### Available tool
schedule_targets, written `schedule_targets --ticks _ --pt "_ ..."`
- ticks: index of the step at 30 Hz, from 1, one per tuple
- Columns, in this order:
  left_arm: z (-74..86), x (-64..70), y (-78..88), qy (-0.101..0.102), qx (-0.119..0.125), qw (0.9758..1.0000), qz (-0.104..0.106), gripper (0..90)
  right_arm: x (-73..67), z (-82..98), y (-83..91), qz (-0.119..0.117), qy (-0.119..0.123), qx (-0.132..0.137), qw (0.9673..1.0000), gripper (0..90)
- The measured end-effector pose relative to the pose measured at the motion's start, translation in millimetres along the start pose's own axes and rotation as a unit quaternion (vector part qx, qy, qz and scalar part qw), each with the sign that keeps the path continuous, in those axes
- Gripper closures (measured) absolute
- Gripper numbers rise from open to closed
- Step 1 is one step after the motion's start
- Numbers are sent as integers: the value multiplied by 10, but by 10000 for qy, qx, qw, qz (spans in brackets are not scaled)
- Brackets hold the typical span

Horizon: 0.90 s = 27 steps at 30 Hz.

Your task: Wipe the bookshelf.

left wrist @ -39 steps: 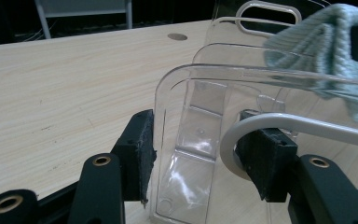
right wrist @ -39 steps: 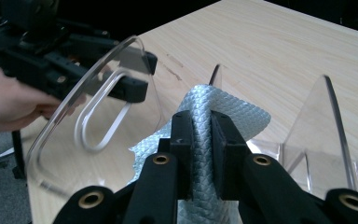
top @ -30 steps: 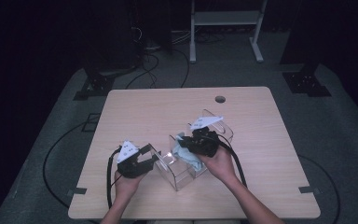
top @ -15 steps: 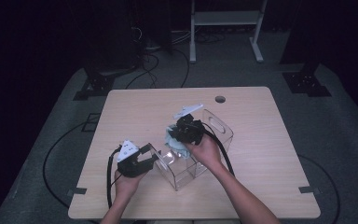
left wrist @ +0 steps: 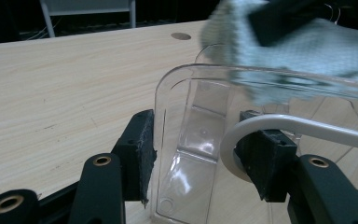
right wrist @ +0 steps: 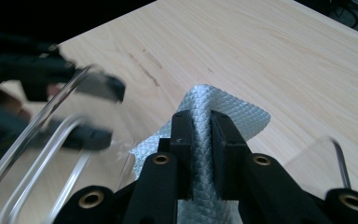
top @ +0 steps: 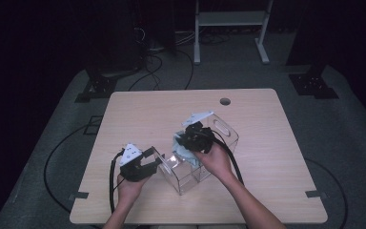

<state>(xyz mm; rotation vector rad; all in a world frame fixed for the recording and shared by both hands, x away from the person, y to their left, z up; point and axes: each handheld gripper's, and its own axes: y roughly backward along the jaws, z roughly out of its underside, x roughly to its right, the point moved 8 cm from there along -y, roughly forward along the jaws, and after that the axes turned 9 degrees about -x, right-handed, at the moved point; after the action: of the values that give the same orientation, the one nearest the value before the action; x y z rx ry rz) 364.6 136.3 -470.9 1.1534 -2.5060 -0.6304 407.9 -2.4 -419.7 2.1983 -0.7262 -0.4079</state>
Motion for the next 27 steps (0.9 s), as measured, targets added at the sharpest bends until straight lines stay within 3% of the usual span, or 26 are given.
schedule_targets --ticks 5,9,13,18,27 --pt "1 -17 4 43 11 10000 -9 469 62 -183 -173 -69 -127 -198 9997 797" --pt "1 -18 3 60 11 10000 27 468 38 -143 -122 -58 -55 -170 9998 797" --pt "3 -20 0 93 14 9999 53 467 -18 38 41 -87 37 34 9999 797" --pt "13 -14 -33 266 43 9996 100 460 -114 389 309 -164 129 286 9994 798" --pt "8 11 -46 183 -4 9997 142 461 -241 897 662 -361 136 803 9960 798"
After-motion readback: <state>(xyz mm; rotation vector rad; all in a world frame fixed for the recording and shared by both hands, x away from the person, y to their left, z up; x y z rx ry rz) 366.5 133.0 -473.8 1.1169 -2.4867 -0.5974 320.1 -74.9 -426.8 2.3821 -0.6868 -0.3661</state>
